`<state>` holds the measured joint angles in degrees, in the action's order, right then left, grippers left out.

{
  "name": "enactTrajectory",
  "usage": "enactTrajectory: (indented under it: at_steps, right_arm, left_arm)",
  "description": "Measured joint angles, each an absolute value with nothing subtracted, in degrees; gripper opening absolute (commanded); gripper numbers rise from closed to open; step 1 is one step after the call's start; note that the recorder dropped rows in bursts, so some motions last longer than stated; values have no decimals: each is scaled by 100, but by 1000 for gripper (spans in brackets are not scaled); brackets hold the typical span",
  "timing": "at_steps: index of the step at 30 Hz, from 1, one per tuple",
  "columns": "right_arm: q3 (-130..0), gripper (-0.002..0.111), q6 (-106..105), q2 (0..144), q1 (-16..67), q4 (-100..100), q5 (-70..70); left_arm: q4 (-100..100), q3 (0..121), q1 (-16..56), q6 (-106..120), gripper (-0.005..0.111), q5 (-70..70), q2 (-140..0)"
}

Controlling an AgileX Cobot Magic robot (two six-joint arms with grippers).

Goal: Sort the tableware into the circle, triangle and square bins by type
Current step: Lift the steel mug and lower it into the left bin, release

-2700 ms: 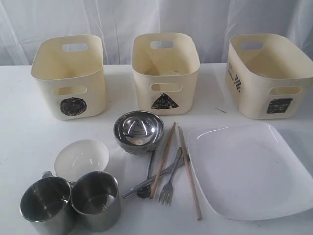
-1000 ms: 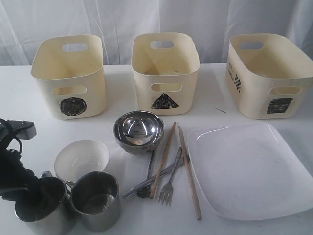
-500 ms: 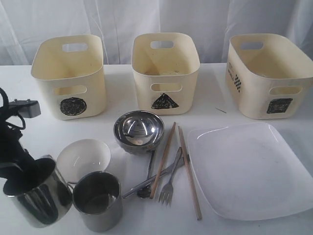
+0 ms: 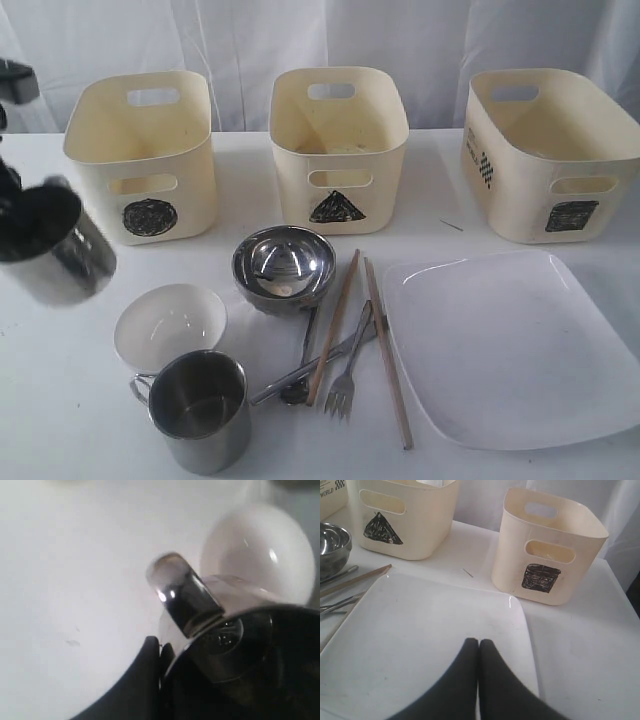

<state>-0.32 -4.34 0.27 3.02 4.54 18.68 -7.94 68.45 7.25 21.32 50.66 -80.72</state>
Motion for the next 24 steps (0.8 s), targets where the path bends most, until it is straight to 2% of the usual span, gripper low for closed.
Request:
enactTrajectory:
  at_steps: [5, 9, 18, 19, 21, 22, 24]
  right_arm:
    - [-32, 0, -423, 27, 302, 454, 1868]
    - [-32, 0, -423, 27, 302, 454, 1868]
    - [-32, 0, -413, 27, 302, 454, 1868]
    - [-32, 0, -413, 27, 302, 454, 1868]
    - [-32, 0, -413, 27, 302, 454, 1868]
    - [-32, 0, -413, 27, 302, 454, 1868]
    - [-32, 0, -413, 27, 302, 454, 1868]
  left_arm:
    - [-746, 7373, 725, 2030, 0, 3487, -8142]
    - [-726, 7830, 725, 2016, 0, 2741, -8527]
    - [-548, 9800, 725, 2016, 0, 2169, -11026]
    - [-524, 10012, 725, 2016, 2, 2169, -11285]
    - [-512, 10370, 725, 2016, 19, 2250, -11583]
    - [-512, 10481, 725, 2016, 31, 2311, -11676]
    - [-512, 10685, 725, 2016, 45, 2423, -11760]
